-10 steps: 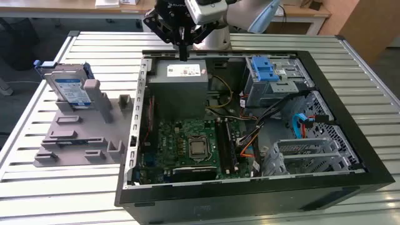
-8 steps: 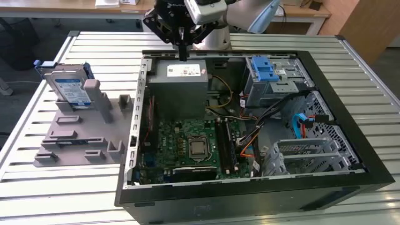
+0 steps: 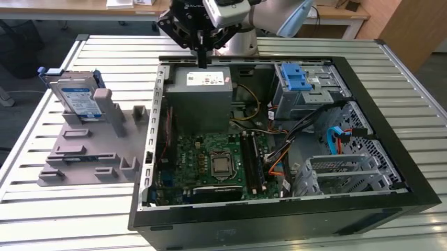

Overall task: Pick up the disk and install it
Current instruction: 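Reach for the disk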

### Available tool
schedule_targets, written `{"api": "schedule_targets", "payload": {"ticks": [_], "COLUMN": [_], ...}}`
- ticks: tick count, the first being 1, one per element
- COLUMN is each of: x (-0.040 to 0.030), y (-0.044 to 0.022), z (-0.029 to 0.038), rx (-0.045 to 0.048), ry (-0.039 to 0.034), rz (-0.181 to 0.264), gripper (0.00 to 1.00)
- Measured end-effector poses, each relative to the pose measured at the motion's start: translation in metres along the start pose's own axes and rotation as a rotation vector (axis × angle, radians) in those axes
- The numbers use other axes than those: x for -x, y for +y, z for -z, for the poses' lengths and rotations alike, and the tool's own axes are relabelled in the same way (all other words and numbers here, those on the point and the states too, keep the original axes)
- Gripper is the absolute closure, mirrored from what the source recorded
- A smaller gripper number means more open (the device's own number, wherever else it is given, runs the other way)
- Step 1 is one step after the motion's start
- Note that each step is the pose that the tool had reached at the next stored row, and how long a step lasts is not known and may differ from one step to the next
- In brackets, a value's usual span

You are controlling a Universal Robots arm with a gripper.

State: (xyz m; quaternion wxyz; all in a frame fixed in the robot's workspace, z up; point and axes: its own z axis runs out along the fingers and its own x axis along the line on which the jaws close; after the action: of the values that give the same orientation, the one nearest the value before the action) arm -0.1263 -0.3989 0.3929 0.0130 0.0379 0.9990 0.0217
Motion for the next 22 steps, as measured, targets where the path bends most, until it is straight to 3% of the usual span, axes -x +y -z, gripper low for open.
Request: {"api": "schedule_targets", "payload": {"ticks": [4,6,22], "x": [-0.0006,-0.0143,-0.0201], "y": [0.0000,-0.0011,-0.0016], "z": [0.0000,-0.0011,-0.0011], "rx": [0.0001,0.0001,0.0000], "ry": [-0.0001,0.0000,-0.0001], "rz": [0.000,0.000,0.000], "gripper": [0.89,0.89,0.89]}}
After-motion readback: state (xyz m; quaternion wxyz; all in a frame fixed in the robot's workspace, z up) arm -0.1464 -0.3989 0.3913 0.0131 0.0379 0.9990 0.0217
